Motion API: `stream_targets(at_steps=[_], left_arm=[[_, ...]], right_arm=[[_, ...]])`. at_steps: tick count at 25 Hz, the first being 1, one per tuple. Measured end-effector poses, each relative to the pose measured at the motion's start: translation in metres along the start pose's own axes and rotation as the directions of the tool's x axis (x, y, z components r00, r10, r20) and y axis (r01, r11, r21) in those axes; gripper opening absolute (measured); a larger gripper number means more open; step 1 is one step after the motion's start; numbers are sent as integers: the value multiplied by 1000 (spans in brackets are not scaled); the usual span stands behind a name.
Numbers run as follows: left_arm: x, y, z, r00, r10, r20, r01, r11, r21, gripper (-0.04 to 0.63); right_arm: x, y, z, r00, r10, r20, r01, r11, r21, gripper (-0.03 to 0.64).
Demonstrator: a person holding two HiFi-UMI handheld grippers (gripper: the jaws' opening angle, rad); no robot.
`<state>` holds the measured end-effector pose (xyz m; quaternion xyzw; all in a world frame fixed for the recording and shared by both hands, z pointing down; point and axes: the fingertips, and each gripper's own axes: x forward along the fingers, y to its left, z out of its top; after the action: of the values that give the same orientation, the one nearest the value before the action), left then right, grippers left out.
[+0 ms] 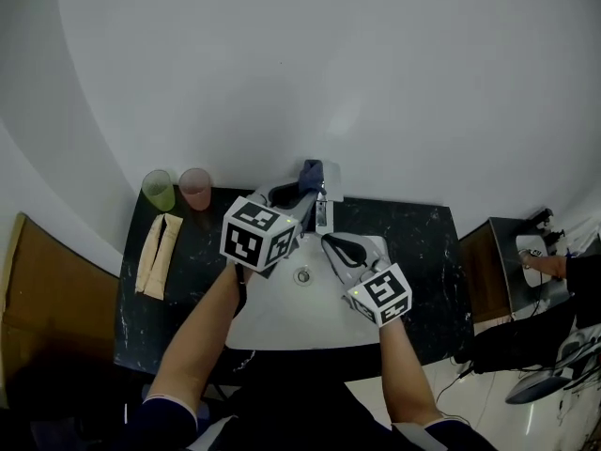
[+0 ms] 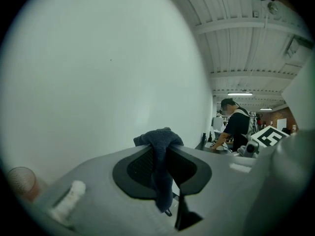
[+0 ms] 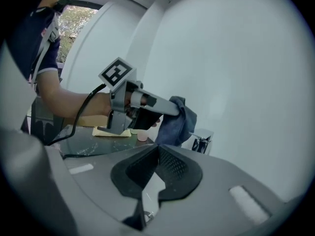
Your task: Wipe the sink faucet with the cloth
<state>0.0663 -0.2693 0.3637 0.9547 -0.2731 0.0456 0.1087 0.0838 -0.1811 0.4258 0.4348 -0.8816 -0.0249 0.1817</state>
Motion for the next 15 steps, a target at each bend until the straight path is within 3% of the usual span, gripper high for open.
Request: stream_targets(at_steps=[7,15], left_arm=[[-39,-16,-18,998,52,20,-52,999,0,61],[-65,-55,-25,992,122,26,-122,992,15,61]], right_arm=[[-17,3,22,994,-57,92,49,995,87,3],[-54,-3,46,980,-75,183,57,993,101,3]])
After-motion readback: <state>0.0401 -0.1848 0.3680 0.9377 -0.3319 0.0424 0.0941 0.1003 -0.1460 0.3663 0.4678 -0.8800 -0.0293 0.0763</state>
